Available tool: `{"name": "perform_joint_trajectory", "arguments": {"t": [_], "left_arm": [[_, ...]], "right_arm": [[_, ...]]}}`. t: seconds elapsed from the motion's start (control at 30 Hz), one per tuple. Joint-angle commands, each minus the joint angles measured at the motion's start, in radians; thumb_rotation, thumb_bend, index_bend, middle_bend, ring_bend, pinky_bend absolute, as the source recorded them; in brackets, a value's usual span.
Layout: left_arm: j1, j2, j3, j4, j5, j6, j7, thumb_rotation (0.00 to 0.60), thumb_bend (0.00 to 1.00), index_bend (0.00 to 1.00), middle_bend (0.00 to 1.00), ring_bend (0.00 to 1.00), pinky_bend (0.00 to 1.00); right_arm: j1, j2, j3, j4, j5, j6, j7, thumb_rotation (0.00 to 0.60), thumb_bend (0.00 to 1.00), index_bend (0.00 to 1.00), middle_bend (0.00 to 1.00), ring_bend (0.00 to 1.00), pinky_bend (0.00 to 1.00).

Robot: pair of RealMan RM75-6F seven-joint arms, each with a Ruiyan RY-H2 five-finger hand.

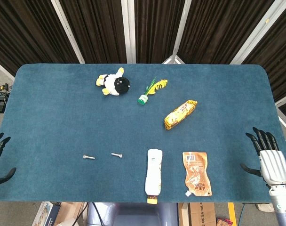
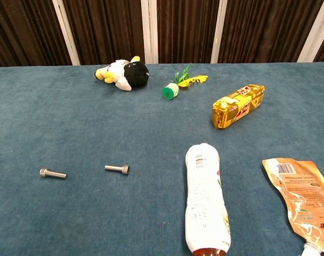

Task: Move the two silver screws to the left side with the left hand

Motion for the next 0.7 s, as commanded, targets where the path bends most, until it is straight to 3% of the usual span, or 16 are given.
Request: {"name": "perform_joint_trajectory", "arguments": {"t": [0.03,0.7], "left_arm": [[-0.001,-0.010,-0.005,0.008,-0.002,-0.015,-0.003,0.600,0.37,0.10,0.00,0.00,0.00],[-0.002,-0.022,-0.007,-0.001,0.035,-0.057,0.022,0.600,0.35,0.15,0.00,0.00,0.00]], "right_arm": [[0.001,0.000,0.002,0.002,0.003,-0.003,0.005,0.600,0.11,0.16,0.07,0.02,0.00],[0.003,-0.001,-0.011,-0.038,0.021,-0.041,-0.045,0.600,0.11,0.16,0.07,0.02,0.00]]}}
